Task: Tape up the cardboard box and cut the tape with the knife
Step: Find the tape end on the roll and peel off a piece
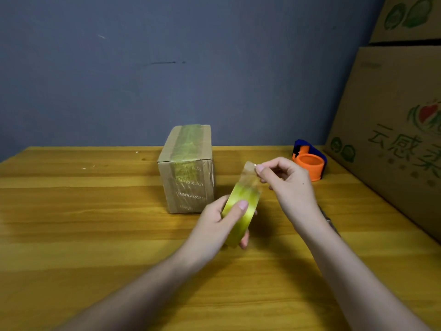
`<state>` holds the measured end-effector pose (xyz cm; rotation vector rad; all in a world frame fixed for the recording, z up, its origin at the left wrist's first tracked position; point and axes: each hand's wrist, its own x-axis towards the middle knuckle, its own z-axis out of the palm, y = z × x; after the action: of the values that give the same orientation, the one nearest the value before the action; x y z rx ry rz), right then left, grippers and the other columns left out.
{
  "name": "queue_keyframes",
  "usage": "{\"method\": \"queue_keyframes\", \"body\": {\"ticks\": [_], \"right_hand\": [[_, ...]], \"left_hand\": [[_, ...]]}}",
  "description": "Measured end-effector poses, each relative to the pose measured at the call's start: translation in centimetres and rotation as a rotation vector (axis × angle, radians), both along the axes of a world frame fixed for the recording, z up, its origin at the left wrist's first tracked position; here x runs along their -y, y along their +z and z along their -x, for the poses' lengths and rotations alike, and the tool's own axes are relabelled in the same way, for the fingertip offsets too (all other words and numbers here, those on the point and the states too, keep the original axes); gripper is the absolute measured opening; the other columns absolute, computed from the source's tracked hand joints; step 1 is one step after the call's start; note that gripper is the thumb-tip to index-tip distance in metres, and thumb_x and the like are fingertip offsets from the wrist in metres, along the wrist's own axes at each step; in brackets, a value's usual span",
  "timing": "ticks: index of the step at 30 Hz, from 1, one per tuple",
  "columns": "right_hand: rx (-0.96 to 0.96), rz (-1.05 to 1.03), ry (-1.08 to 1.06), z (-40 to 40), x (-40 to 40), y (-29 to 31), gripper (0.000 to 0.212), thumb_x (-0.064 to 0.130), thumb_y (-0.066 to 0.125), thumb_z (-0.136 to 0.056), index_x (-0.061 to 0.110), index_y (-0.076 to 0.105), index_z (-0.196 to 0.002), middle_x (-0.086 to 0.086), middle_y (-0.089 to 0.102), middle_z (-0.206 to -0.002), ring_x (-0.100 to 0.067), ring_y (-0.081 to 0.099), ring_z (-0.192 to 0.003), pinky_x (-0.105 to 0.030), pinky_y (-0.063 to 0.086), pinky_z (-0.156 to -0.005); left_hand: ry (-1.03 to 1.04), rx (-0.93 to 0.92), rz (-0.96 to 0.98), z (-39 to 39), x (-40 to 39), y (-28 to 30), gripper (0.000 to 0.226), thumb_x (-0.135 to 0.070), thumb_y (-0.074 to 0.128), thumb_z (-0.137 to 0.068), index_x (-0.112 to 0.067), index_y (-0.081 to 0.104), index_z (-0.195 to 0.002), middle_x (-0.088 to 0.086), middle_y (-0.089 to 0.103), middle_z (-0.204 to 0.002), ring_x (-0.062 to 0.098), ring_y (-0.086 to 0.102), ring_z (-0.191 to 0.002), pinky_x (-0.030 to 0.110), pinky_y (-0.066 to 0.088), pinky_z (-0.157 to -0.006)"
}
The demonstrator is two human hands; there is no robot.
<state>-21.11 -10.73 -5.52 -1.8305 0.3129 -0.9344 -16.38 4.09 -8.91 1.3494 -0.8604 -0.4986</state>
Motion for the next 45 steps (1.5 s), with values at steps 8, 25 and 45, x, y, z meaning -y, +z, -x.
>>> {"method": "queue_keyframes", "body": {"ticks": [8, 25, 45], "right_hand": [[-0.030, -0.014, 0.038, 0.2, 0.0, -0.9, 0.010, 0.015, 0.066, -0.085, 0.012, 0.069, -0.076, 0.008, 0.066, -0.070, 0.001, 0.059, -0.068, -0.016, 0.048, -0.066], [-0.012, 0.013, 0.060, 0.2, -1.3, -0.9, 0.009, 0.013, 0.066, -0.085, 0.006, 0.070, -0.080, -0.001, 0.069, -0.080, 0.003, 0.059, -0.072, -0.010, 0.045, -0.069], [-0.060, -0.502, 0.058, -0.1, -0.8, -1.9, 0.010, 0.009, 0.060, -0.087, 0.018, 0.056, -0.091, -0.007, 0.065, -0.094, -0.019, 0.060, -0.084, -0.034, 0.046, -0.082]], "left_hand": [[-0.145, -0.041, 0.013, 0.2, -0.1, -0.3, 0.039, -0.025, 0.049, -0.088, 0.005, 0.056, -0.113, 0.004, 0.074, -0.077, 0.012, 0.069, -0.074, 0.017, 0.051, -0.068], [0.009, -0.005, 0.069, -0.5, -0.5, -0.1, 0.029, -0.034, 0.051, -0.085, -0.007, 0.063, -0.086, 0.006, 0.071, -0.064, 0.016, 0.066, -0.058, 0.022, 0.052, -0.060], [-0.004, 0.103, 0.084, 0.3, -0.1, -0.3, 0.020, -0.026, 0.053, -0.092, -0.009, 0.062, -0.085, 0.007, 0.068, -0.064, 0.017, 0.065, -0.058, 0.024, 0.053, -0.057]]}}
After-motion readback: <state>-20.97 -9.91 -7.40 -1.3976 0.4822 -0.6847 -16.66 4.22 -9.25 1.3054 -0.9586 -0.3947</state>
